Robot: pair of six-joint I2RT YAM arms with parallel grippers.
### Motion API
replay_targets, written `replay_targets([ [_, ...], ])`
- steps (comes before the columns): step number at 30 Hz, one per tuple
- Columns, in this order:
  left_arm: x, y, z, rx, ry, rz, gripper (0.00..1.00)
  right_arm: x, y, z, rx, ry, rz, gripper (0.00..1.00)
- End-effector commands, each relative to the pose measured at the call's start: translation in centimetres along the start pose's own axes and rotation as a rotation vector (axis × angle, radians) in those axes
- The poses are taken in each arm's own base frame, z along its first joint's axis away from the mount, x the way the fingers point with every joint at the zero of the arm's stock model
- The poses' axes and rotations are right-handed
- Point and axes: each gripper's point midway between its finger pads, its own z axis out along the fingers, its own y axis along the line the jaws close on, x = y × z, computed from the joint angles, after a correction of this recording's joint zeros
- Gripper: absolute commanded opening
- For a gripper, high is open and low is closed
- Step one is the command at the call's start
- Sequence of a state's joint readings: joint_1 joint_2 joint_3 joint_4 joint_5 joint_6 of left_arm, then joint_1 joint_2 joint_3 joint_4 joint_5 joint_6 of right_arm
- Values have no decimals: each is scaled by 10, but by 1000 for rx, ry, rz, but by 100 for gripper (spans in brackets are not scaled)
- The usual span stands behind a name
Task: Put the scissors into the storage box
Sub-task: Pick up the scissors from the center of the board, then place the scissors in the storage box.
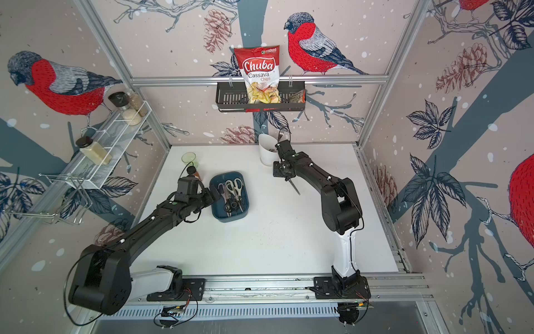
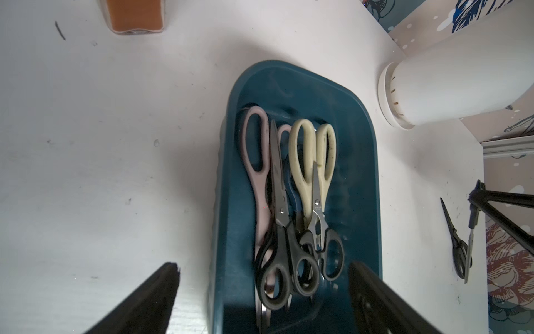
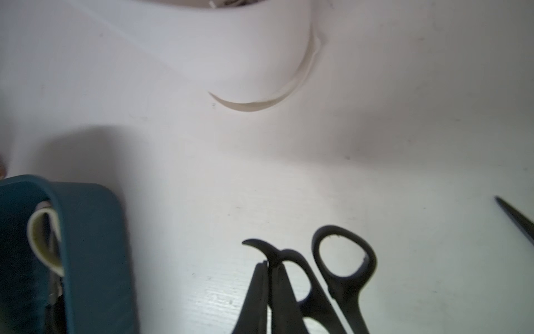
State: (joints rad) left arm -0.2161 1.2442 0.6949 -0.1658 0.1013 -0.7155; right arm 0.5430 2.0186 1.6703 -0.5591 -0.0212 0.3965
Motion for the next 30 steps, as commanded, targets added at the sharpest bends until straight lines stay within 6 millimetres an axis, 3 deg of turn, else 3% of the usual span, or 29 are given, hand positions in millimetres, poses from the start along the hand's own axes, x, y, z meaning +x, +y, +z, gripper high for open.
replay_targets([
  [1, -10, 5, -7, -3, -53, -22, 95, -6, 42, -10, -115, -29, 24, 0],
  [9, -11, 34, -21, -39, -119, -97, 95, -3, 156, -22, -383, -68, -14, 0],
  [15, -7, 50, -29, -55, -149, -124, 95, 2, 215, -23, -530, -42, 4, 0],
  [22, -3, 60, -34, -67, -160, -125, 95, 12, 257, -17, -645, 8, 34, 0],
  [30, -3, 61, -34, -64, -163, -125, 95, 29, 261, 8, -629, 49, 56, 0],
])
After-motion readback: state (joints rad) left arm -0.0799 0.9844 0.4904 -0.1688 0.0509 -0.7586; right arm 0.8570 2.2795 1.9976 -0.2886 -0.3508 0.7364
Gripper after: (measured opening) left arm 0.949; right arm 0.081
